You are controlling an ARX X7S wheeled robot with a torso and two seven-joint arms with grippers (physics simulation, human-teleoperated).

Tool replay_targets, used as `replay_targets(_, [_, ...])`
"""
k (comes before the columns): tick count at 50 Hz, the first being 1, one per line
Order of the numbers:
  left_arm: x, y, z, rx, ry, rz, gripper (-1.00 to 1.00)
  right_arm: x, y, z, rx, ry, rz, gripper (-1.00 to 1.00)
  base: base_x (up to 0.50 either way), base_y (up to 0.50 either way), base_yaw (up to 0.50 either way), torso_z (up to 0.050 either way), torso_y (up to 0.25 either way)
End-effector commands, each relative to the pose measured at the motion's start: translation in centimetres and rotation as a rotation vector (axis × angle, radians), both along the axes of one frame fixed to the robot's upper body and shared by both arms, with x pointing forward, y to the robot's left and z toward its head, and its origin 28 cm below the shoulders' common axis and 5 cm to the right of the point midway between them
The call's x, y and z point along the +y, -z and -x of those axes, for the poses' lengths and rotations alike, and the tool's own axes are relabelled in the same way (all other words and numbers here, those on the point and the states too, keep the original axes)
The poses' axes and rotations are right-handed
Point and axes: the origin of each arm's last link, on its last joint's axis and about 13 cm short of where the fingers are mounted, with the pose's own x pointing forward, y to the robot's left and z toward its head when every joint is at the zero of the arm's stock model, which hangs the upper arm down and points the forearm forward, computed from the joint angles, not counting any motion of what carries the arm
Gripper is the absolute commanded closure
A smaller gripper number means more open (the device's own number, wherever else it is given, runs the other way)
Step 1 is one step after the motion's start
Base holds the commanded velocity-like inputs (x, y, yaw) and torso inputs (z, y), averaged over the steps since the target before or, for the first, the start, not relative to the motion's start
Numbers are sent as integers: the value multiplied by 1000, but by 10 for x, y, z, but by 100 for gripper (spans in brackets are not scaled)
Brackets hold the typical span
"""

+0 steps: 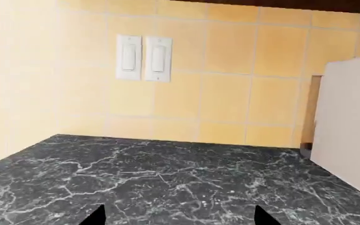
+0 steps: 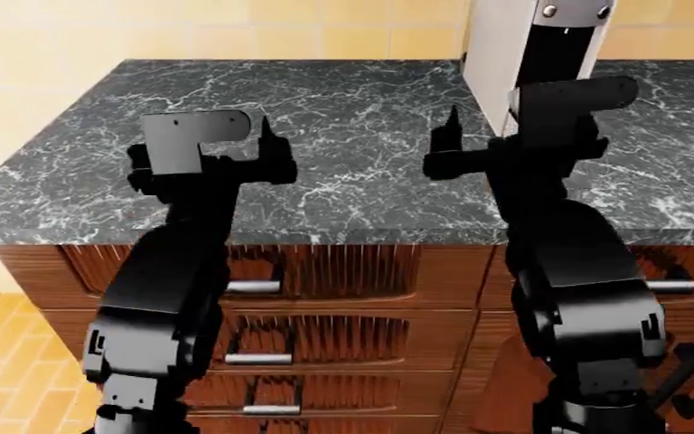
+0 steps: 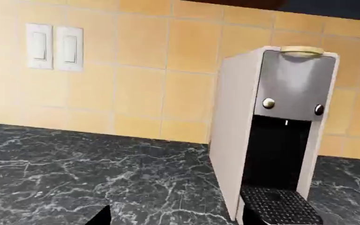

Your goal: Pick and place the shaker into the drawer. Then close the cabinet.

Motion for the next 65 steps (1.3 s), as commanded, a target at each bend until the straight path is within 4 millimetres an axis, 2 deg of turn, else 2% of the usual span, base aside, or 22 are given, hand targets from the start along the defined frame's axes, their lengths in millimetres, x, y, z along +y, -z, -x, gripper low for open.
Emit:
replay_targets(1, [-18,-313,-5,-321,6,-48,-100,-7,-327,27,-375,33,94,-100,0,0,0,50,64])
replay_targets(3, [-21,-344,1,-348,10,-78,-100,0,-381,57,-524,14,107,-100,0,0,0,50,64])
replay_targets(5, [-14,-355,5,-299,-14,-70,-100,-13,-358,36,-286,50,61,-100,0,0,0,50,64])
replay_targets(8, [-14,-368,18,-291,-7,-90,-100,-12,-368,51,-295,49,52,-100,0,0,0,50,65])
replay_targets(12, [-14,-376,26,-297,1,-100,-100,-9,-373,59,-307,37,62,-100,0,0,0,50,65])
replay_targets(30, [-19,-358,15,-190,67,-100,-100,-5,-371,57,-290,-16,85,-100,0,0,0,50,66])
replay_targets(37, [-20,-355,13,-172,81,-30,-100,-5,-370,55,-279,-24,97,-100,36,0,0,21,24])
replay_targets(65, [-17,-352,8,-202,39,-37,-100,-7,-363,46,-232,-31,96,-100,500,0,0,0,1])
